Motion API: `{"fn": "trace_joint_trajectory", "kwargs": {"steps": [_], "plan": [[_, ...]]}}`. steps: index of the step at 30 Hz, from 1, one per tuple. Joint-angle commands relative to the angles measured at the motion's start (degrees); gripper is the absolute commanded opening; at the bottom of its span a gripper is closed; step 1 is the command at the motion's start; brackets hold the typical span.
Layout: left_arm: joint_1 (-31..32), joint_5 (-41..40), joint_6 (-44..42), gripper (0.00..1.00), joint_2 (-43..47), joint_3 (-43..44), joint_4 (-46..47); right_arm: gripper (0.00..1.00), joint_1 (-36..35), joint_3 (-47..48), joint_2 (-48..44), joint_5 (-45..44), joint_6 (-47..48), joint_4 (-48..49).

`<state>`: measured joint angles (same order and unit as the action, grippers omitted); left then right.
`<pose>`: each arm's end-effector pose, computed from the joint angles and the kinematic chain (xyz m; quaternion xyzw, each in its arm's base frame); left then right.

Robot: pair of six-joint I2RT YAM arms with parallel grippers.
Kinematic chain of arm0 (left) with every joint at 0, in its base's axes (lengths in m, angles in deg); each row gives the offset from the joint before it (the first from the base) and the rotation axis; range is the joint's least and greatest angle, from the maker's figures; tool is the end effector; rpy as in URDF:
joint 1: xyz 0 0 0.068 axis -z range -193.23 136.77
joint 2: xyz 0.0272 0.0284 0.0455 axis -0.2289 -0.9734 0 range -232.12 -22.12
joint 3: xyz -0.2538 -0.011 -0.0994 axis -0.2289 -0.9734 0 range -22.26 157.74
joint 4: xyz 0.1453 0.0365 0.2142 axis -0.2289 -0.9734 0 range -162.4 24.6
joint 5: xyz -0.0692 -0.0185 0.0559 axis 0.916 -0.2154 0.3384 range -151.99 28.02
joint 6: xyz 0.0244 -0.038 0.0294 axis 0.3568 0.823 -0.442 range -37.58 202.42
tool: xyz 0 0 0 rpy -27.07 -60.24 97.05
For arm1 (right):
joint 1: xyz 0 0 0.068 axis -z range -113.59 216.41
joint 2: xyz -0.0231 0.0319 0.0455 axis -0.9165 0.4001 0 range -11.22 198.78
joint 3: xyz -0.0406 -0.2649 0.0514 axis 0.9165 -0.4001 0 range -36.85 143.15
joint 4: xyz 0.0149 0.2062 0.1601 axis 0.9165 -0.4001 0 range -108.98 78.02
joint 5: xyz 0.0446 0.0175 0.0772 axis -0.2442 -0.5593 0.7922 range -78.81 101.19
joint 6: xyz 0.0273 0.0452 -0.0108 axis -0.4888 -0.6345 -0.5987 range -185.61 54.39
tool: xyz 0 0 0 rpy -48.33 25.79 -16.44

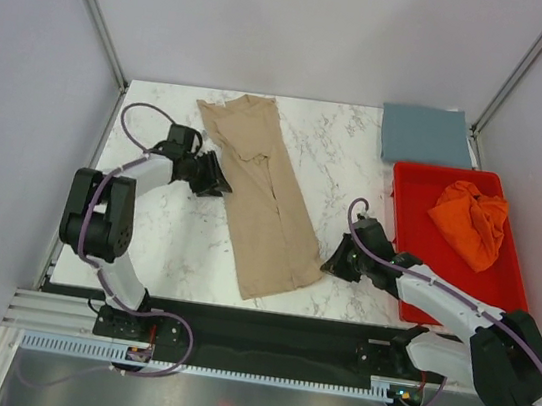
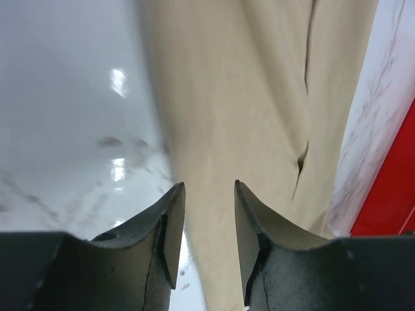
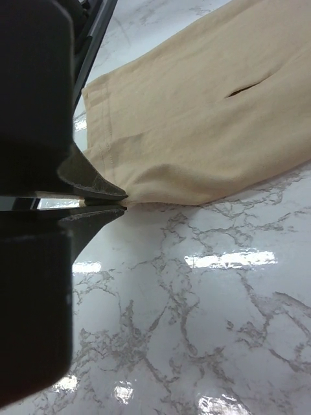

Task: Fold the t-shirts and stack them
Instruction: Fold the tshirt

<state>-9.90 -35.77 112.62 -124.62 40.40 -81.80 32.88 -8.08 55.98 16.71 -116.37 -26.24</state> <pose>0.3609 -0.0368 0.1724 -0.1524 0.9218 -0.2894 0.2082 0.1758 0.1207 0.1647 0.1265 0.9380 0.2483 0.2063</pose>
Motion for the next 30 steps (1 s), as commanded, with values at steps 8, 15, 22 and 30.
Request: {"fn": "trace_joint_trajectory", "kwargs": {"steps": [8, 15, 22, 30], "plan": [[10.81, -10.92, 4.26, 0.44, 8.19, -12.20, 0.50, 0.10, -0.48, 0.76, -2.07, 0.54, 2.16, 0.99], [13.98, -14.18, 5.40, 0.43, 10.83, -17.30, 0.41, 0.10, -0.56, 1.37, -2.42, 1.16, 2.51, 0.99], [14.16, -20.93, 4.79, 0.38, 14.50, -20.29, -4.24, 0.13, -0.91, 0.32, -6.37, 2.92, 0.15, -0.42], [8.90, -26.48, 1.01, 0.43, 16.80, -11.52, -11.90, 0.42, -2.50, 2.15, -7.80, 0.29, 2.15, -1.12]]}}
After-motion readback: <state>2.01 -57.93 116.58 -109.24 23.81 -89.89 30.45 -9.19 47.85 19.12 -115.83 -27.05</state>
